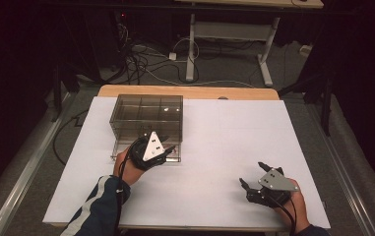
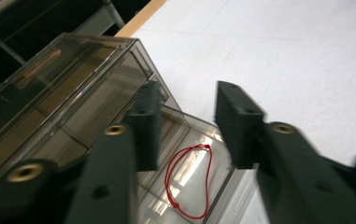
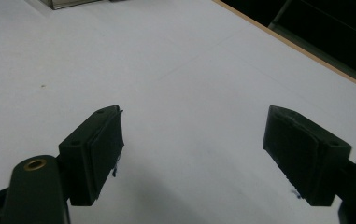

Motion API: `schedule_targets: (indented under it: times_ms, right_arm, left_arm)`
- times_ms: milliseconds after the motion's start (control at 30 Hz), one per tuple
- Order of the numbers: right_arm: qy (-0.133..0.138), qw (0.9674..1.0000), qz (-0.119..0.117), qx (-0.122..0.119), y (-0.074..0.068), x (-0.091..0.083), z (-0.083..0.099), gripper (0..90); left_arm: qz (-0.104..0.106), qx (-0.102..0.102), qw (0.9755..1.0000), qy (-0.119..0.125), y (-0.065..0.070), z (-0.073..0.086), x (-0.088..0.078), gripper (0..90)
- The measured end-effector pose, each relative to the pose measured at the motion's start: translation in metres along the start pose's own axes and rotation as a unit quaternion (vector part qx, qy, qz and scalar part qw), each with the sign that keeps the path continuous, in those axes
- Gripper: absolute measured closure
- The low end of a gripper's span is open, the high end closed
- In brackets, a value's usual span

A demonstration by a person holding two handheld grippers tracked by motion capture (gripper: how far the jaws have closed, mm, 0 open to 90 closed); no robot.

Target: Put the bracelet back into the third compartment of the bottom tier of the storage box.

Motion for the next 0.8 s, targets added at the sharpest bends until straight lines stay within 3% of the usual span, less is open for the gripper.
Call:
schedule_targets:
  times_ms: [67, 200, 267, 367, 467, 800]
  right_arm:
    - [0.000, 1.0000, 0.000, -0.001, 0.000, 0.000, 0.000, 20.8]
    - [0.001, 1.0000, -0.001, -0.001, -0.001, 0.000, 0.000, 20.7]
    - [0.001, 1.0000, -0.001, 0.000, -0.001, 0.000, 0.000, 20.8]
    - [0.001, 1.0000, -0.001, 0.000, -0.001, 0.000, 0.000, 20.8]
    - [0.000, 1.0000, -0.001, 0.000, -0.001, 0.000, 0.000, 20.8]
    - [0.001, 1.0000, -0.002, -0.001, -0.001, 0.000, 0.000, 20.8]
  left_arm:
    - [-0.005, 0.004, 1.0000, 0.002, 0.001, -0.001, 0.000, 48.5]
    - [-0.004, 0.005, 1.0000, 0.007, 0.003, -0.002, -0.001, 43.8]
    - [-0.012, 0.001, 0.9999, 0.011, 0.003, -0.002, -0.002, 33.8]
    - [-0.011, -0.005, 0.9998, 0.018, 0.003, -0.002, -0.004, 31.8]
    - [-0.015, 0.005, 0.9998, 0.015, 0.005, -0.002, -0.004, 23.9]
    - [-0.010, 0.024, 0.9995, 0.018, 0.010, 0.004, -0.012, 22.4]
Point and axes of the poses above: each handheld gripper's, and its own axes: x roughly forward along the jaws, z roughly out of its underside, y roughly to its right, the point moved 1 cm from there along x, roughly forward along the jaws, and after that the axes turned 14 degrees about -x, right-handed, at the moved point
